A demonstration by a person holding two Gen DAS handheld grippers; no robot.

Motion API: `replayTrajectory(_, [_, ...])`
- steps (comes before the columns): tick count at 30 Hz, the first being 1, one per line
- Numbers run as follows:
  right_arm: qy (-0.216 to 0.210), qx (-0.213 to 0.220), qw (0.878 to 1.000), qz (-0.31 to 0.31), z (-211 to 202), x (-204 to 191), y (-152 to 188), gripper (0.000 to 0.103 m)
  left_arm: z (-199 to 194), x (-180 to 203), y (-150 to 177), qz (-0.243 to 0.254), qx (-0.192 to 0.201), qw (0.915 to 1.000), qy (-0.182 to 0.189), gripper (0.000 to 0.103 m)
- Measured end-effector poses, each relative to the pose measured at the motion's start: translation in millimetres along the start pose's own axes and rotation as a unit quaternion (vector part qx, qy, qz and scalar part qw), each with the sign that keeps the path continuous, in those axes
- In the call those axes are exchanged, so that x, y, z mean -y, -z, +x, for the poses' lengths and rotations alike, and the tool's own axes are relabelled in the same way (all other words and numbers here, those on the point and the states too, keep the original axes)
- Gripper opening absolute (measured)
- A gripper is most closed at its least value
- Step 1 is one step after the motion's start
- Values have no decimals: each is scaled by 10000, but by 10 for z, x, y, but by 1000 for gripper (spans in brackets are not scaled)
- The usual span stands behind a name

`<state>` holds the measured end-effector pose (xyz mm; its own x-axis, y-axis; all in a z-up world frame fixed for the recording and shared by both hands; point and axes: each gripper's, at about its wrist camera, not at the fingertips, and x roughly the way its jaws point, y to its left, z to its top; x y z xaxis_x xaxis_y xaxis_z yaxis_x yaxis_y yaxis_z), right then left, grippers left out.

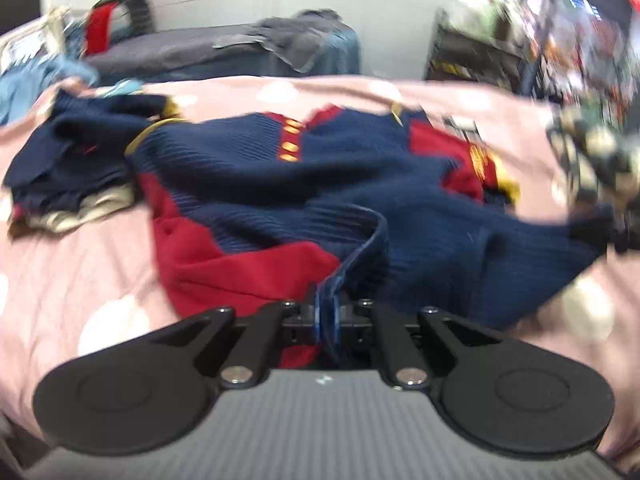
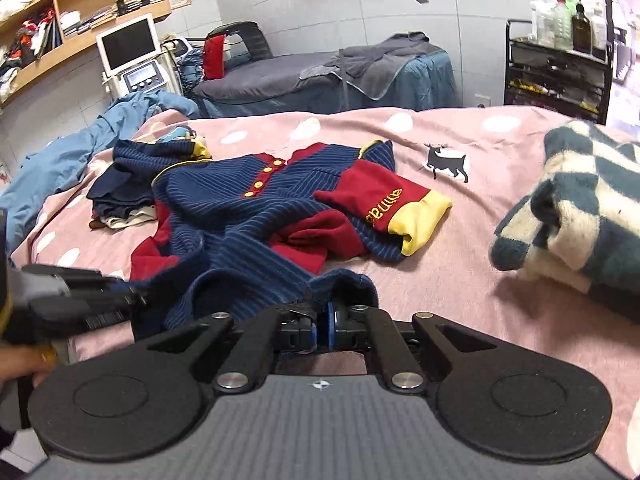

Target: Fold small clothes

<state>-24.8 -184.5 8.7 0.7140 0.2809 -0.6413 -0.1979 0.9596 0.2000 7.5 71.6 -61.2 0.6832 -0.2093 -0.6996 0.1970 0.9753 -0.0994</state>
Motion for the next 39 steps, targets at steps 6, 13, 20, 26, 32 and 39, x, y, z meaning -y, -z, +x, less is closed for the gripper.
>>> replayTrajectory(6, [-807,-354,9946,-540,-645,-161,-68,8,-855,-774,-72,-711,307,9943,-728,5])
replayTrajectory(13, [-1564,-1830,9628,-1230,-490,-393,352,31,-792,-1590,480,-1699,-800,9666,-1743,9])
replayTrajectory(20, [-527,-936,9850,-1349,-248,-310,65,66,-660,-1440,379,-1424,-577,9623,-2246,67])
replayTrajectory(26, [65,-209,9939,-1082,419,-213,-290,78,-485,-912,-111,-85,-46,9667,-2557,91])
replayTrajectory(32, [862,-113,9917,-948,999,-39,-508,71,-605,-1319,-8,-590,-446,9507,-3013,92])
replayTrajectory(39, [668,-236,9853,-1553,1457,-108,-574,71,-563,-1615,393,-868,-1261,9399,-3051,99])
